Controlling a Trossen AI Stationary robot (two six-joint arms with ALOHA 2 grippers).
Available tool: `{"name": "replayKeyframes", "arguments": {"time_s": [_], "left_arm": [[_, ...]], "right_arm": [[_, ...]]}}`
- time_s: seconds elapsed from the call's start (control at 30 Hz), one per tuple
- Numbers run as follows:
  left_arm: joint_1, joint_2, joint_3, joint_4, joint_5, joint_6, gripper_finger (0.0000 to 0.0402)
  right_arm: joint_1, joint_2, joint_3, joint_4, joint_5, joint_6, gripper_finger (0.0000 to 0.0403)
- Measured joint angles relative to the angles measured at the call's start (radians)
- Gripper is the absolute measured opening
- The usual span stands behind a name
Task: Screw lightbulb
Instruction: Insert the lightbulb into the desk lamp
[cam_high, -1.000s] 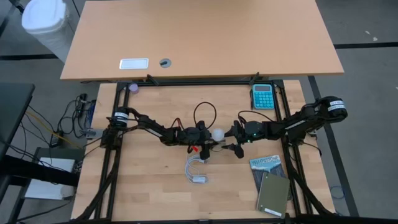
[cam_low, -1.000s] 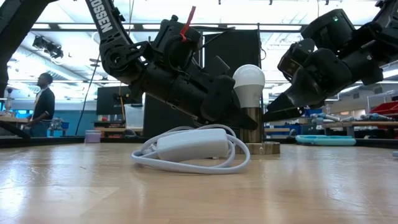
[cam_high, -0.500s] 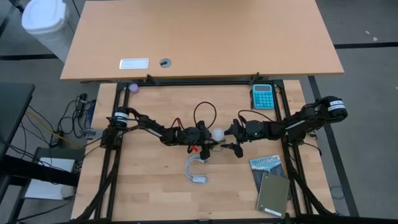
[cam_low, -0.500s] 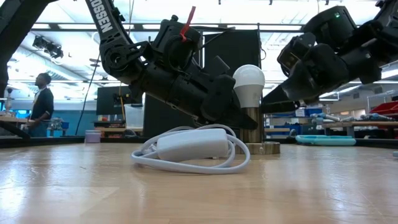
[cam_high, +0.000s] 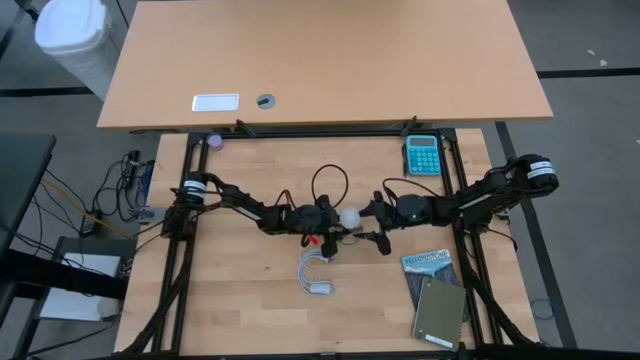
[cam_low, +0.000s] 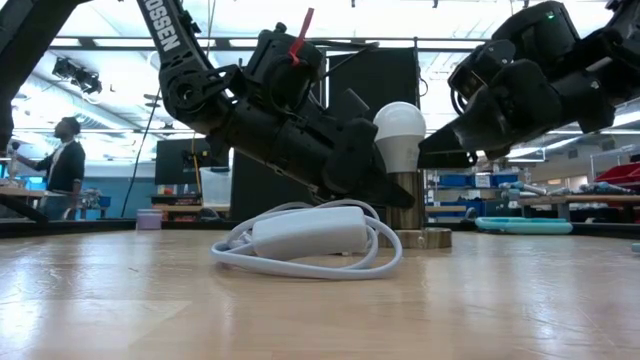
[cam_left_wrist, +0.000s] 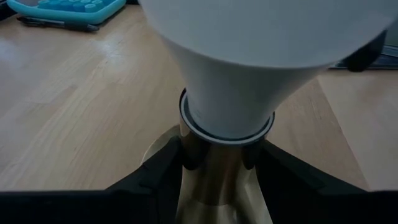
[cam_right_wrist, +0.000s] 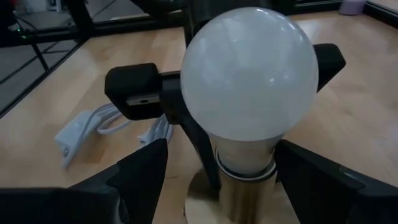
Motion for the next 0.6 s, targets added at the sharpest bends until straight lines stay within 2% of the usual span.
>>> {"name": "replayKeyframes", "arguments": {"time_s": [0.47,0.6], "left_arm": [[-0.002,-0.001,0.001,-0.015,0.011,-0.002,0.0188],[-0.002,-0.001,0.002,-0.017,-0.004,-0.008,0.0188]], "right_arm": [[0.068,-0.011,0.002,-0.059,0.01,0.053,0.0295],[0.078,-0.053,0.002,-0.108,-0.043,0.082,0.0295]]}}
